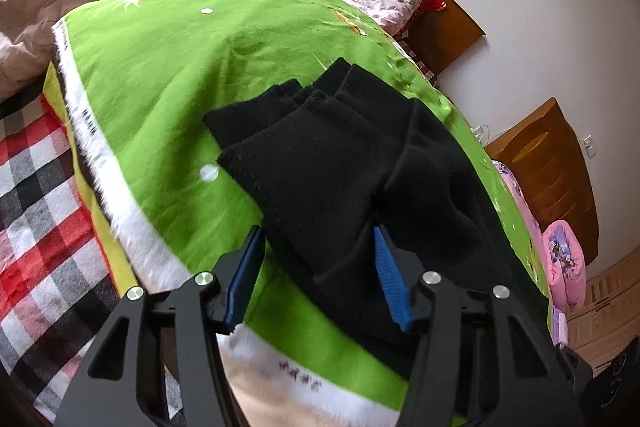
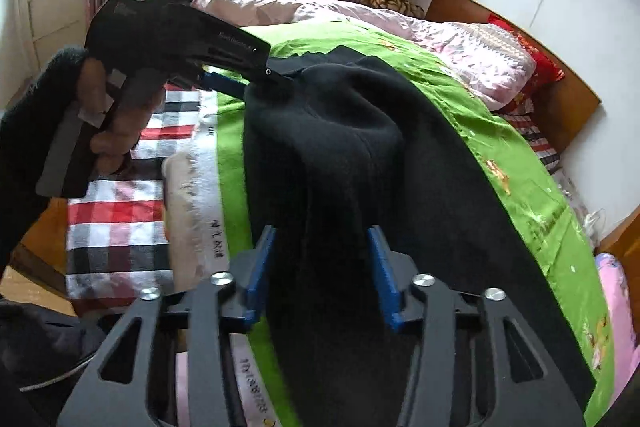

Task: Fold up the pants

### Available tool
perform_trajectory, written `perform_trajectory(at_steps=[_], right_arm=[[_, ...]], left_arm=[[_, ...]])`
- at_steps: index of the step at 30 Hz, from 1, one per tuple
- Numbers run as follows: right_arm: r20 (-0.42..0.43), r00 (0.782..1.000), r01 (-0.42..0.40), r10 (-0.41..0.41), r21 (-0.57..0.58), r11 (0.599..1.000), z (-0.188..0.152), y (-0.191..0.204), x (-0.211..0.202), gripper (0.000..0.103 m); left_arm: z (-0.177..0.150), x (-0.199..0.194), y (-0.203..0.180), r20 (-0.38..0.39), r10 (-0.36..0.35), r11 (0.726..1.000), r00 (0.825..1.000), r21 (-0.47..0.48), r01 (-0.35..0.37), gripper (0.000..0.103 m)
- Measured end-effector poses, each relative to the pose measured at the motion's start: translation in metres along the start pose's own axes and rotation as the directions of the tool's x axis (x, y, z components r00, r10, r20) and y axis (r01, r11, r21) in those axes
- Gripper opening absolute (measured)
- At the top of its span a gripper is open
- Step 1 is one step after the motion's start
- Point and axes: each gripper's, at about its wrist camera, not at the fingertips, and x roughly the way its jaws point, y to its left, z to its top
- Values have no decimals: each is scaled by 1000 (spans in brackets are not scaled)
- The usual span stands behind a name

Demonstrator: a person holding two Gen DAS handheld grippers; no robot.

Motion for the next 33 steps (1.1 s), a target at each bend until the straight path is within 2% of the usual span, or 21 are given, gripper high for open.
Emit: perform_trajectory(at_steps=[1,2,3,6,9,12,15,18,20,23,25,26,27,29,30,32,33], right_arm=[[-1,1000,7,-7,-1,1000,1,1,1,23],[5,1000,16,-16,0,1000,2,1,1,16],[14,1000,19,-19,3,1000,2,0,0,15],[35,999,18,-19,22,1000,2,-2,-6,13],[42,999,18,-19,31,999,1,-3,-8,13],[39,999,-19,17,54,998,0,-7,-5,13],[75,990,-126,118,125,984,4,-16,-10,13],[101,971,-232,216,189,954,10,-23,-9,13],[82,969,-242,231,179,954,11,-18,-2,13],[45,972,-236,232,162,958,6,-9,10,13],[45,972,-236,231,164,958,6,-7,9,13],[54,972,-233,227,161,959,8,-7,6,13],[64,973,-231,224,159,960,9,-7,2,13],[92,968,-244,231,167,955,12,-10,-6,13],[104,966,-252,236,176,952,13,-13,-9,13],[116,964,-259,240,183,949,15,-18,-12,13],[120,964,-258,239,183,948,16,-18,-13,13]], left_arm=[[3,3,1,0,0,1000,1000,-2,0,54],[7,5,1,4,-3,1000,1000,-3,3,48],[9,5,2,12,-7,1000,1000,-4,7,41],[8,-12,-10,68,23,999,997,35,-26,33],[4,-27,-33,124,65,988,990,129,-81,33],[14,-27,-37,123,54,986,991,151,-72,32],[19,-32,-37,131,40,986,991,154,-60,32],[16,-24,-37,113,86,980,990,169,-104,33],[14,-12,-26,78,107,983,991,144,-117,35],[14,-7,-10,65,102,990,993,93,-108,52],[14,-7,-2,63,66,995,996,68,-70,53],[15,-8,0,67,50,996,997,65,-54,50],[16,-10,-1,77,39,997,996,71,-44,39],[15,-29,-10,146,17,995,989,93,-31,30],[15,-40,-15,182,5,994,983,107,-25,21],[19,-56,-24,228,-7,991,974,134,-24,21],[23,-55,-25,209,-7,990,978,140,-23,21]])
